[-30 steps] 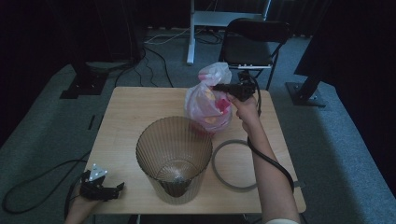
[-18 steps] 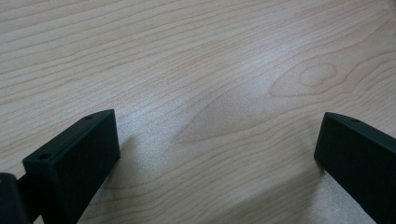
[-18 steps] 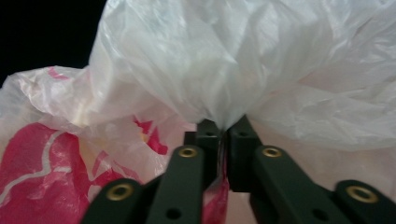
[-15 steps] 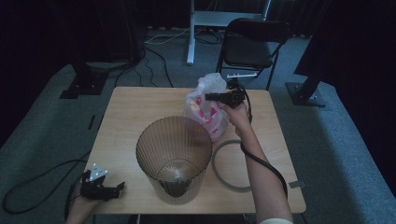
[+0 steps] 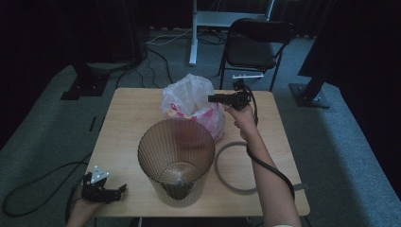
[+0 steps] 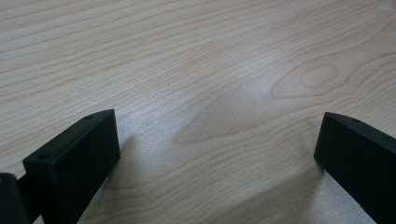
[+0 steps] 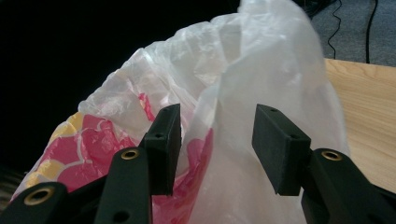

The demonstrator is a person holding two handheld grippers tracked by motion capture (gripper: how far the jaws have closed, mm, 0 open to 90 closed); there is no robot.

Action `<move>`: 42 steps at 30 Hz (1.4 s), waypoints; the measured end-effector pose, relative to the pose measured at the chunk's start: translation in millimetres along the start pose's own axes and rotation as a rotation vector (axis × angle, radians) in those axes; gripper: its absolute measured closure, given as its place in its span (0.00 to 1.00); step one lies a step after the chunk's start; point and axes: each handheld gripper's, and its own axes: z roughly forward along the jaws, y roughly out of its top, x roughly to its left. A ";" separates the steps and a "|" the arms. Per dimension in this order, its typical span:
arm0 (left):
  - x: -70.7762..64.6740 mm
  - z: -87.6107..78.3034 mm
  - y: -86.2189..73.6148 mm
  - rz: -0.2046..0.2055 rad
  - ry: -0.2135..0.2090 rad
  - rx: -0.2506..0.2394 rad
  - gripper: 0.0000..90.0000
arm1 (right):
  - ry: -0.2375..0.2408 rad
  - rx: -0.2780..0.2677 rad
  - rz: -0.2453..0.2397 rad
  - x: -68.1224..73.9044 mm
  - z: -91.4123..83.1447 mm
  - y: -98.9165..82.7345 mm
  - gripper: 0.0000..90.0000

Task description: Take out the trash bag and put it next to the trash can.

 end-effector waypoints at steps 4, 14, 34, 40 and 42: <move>0.0 0.0 -0.1 -0.001 0.001 -0.001 0.00 | -0.004 0.010 0.004 -1.1 -1.5 -3.2 0.43; -0.1 0.0 -0.1 -0.001 0.001 -0.001 0.00 | -0.028 0.035 -0.011 -0.8 -7.9 -12.2 0.20; -0.2 0.5 0.1 -0.005 0.004 -0.003 0.00 | -0.111 -0.070 -0.064 1.9 -55.2 -38.7 0.16; -0.2 0.5 0.1 -0.005 0.004 -0.003 0.00 | -0.097 -0.099 -0.059 2.7 -66.1 -45.9 0.16; -0.2 0.5 0.1 -0.004 0.004 -0.003 0.00 | -0.098 -0.095 -0.063 3.3 -68.4 -49.3 0.16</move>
